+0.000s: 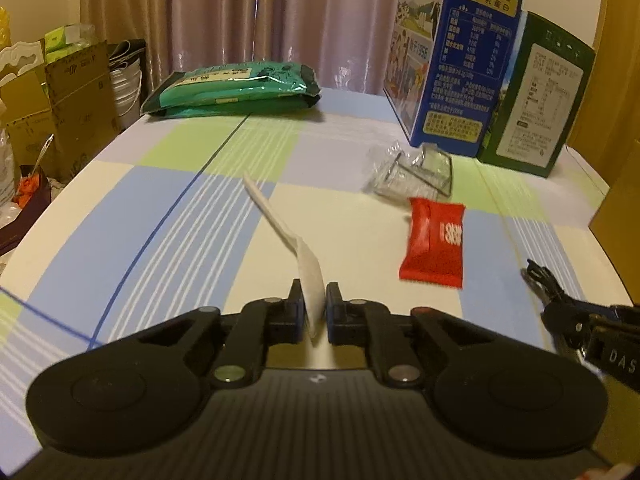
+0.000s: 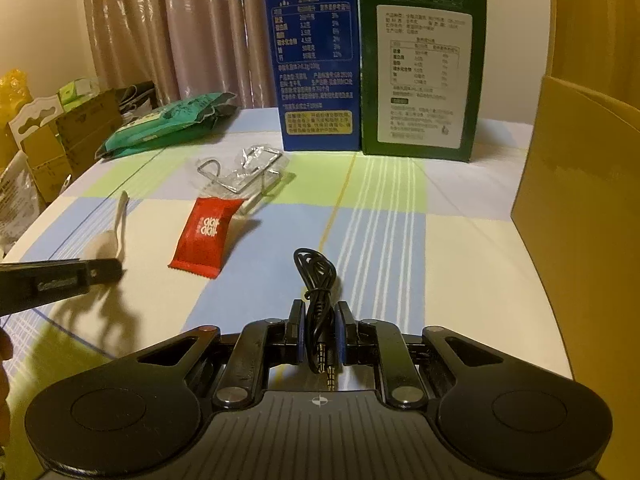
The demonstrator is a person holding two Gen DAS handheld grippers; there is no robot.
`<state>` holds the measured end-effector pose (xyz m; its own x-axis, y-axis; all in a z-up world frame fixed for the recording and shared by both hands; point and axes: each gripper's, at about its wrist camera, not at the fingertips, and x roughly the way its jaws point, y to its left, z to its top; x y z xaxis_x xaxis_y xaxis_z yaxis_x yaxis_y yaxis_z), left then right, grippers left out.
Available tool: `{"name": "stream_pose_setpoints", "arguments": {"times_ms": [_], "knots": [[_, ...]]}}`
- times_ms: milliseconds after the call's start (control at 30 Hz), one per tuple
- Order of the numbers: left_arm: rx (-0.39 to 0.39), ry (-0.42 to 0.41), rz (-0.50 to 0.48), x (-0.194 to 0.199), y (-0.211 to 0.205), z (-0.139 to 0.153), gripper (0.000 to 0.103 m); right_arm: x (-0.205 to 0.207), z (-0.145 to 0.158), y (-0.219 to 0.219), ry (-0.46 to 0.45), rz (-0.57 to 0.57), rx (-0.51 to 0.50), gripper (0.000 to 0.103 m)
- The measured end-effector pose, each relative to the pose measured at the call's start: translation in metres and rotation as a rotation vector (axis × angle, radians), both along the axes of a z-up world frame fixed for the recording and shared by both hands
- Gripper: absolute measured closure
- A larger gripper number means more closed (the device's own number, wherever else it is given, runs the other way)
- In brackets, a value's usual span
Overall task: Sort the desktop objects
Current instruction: 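Lift the spoon with the left gripper while the right lifts the cable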
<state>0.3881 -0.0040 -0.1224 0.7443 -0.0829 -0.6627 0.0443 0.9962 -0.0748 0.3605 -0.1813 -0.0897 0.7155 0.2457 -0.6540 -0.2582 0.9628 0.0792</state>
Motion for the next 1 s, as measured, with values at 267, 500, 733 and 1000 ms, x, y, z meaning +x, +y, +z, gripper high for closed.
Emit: {"name": "stream_pose_setpoints", "arguments": {"times_ms": [267, 500, 733, 1000], "knots": [[0.048, 0.045, -0.092, -0.041, -0.01, 0.008, 0.096, -0.024, 0.002, -0.01, 0.021, 0.006, 0.015, 0.092], [0.083, 0.089, -0.213, -0.112, -0.032, 0.018, 0.096, -0.072, 0.007, -0.028, 0.05, 0.015, 0.023, 0.092], [0.136, 0.098, -0.314, -0.188, -0.059, 0.02, 0.098, -0.146, 0.018, -0.051, 0.074, 0.011, 0.032, 0.092], [0.171, 0.053, -0.283, -0.232, -0.071, 0.013, 0.082, -0.205, 0.022, -0.069, 0.058, 0.005, 0.007, 0.092]]}}
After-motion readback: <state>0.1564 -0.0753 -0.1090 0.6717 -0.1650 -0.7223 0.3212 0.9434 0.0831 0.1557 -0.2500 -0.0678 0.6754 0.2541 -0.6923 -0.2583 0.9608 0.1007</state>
